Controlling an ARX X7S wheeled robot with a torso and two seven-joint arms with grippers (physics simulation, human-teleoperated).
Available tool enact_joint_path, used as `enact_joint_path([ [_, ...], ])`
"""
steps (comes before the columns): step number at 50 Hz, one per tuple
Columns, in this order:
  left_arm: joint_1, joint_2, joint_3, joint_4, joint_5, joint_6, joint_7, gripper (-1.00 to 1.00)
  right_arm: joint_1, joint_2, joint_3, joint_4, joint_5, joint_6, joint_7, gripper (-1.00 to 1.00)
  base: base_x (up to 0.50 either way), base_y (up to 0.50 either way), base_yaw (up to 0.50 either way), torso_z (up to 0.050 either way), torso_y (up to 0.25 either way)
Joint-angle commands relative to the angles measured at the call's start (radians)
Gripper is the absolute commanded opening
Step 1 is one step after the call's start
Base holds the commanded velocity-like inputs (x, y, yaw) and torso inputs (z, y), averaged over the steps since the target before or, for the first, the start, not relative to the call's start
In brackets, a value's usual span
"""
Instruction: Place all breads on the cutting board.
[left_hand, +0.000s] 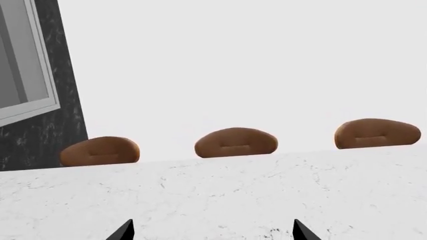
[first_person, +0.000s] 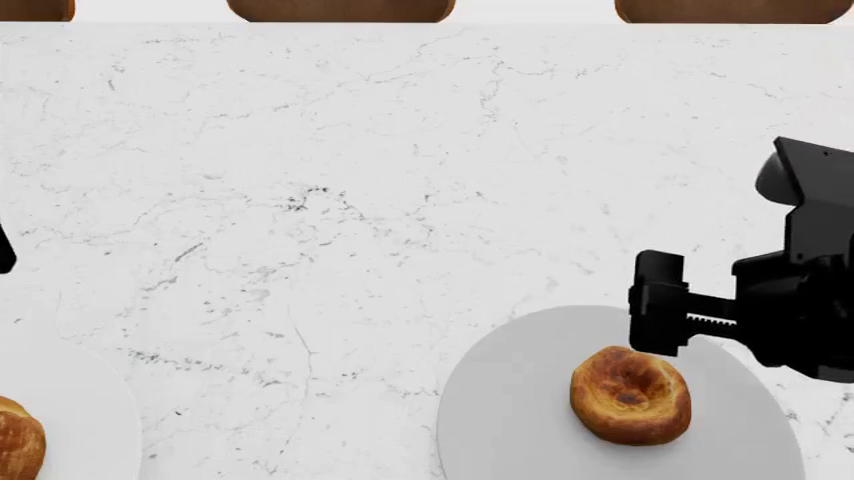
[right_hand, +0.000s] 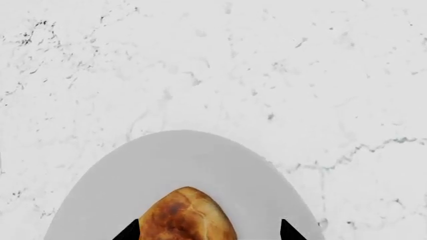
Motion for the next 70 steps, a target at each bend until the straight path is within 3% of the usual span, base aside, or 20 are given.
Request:
enact_joint_path([
  [1, -0.006, -0.003, 0.008, -0.003, -0.003, 0.005, -0.003, 1.00, -0.018, -0.016, -0.019, 0.018, -0.018, -0.023, -0.041, 1.00, 0.00, 0.00, 0.00, 0.000, 0.000],
  [70, 0.001, -0.016, 0.043, 0.002, 0.008, 0.039, -0.003, 1.00, -0.061, -0.072, -0.108, 0.062, -0.067, -0.044, -0.200, 1.00, 0.00, 0.00, 0.00, 0.000, 0.000],
])
